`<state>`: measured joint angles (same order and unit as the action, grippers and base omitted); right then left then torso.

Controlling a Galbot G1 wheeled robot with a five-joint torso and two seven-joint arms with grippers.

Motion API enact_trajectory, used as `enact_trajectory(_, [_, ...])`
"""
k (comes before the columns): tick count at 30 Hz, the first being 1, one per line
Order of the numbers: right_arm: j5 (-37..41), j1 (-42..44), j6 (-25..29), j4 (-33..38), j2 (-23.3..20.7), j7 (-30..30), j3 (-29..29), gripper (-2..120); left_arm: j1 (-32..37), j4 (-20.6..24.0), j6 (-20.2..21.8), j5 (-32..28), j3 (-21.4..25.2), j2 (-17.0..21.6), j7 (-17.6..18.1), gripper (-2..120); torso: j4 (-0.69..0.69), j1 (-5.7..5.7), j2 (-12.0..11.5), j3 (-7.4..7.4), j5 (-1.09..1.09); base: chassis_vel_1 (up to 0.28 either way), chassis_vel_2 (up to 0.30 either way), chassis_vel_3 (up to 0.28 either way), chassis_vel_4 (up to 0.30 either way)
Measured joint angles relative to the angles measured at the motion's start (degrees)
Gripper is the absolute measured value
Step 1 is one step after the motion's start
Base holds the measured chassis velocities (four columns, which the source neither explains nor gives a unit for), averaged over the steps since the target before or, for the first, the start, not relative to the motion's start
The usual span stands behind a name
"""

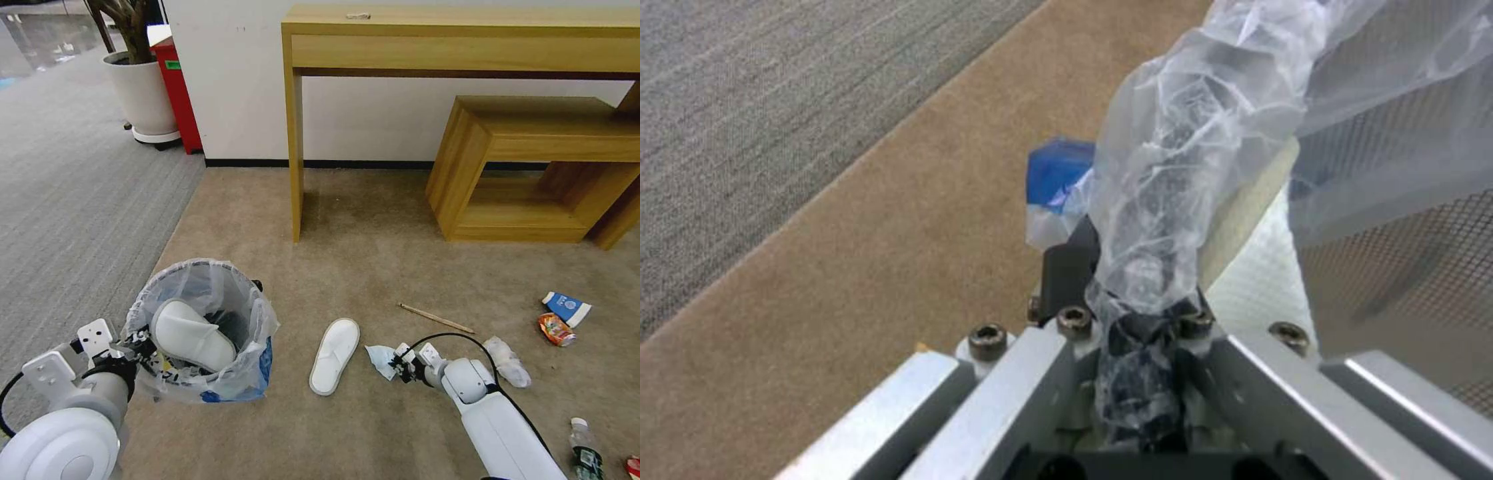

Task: Pick up the trash bin and place the garbage on the floor into it.

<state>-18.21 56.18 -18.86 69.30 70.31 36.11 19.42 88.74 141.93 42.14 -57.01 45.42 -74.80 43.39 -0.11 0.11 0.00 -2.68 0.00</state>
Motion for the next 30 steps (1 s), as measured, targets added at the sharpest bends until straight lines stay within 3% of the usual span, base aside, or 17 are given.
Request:
enact_trajectory(17, [1.52, 0.82, 2.06, 1.75, -1.52, -2.06, 1.34, 0, 0.41, 0.52, 0.00, 0.10, -0.43, -0.39, 0.01, 1, 0.00, 0.00, 0.00, 0.00, 0.00, 0.000, 0.000, 0.000, 0.000])
enact_trajectory(20, [5.61, 1.93, 2.35, 5.32, -2.86, -4.93, 1.75, 0, 0.48, 0.69, 0.00, 0.10, -0.45, -0.30, 0.02, 1, 0.00, 0.00, 0.00, 0.00, 0.00, 0.000, 0.000, 0.000, 0.000])
enact_trajectory(30, [11.97, 5.09, 2.14, 13.60, -6.23, -6.24, 3.69, 0, 0.89, 1.28, 0.00, 0.07, -0.49, -0.11, 0.03, 1, 0.00, 0.00, 0.00, 0.00, 0.00, 0.000, 0.000, 0.000, 0.000])
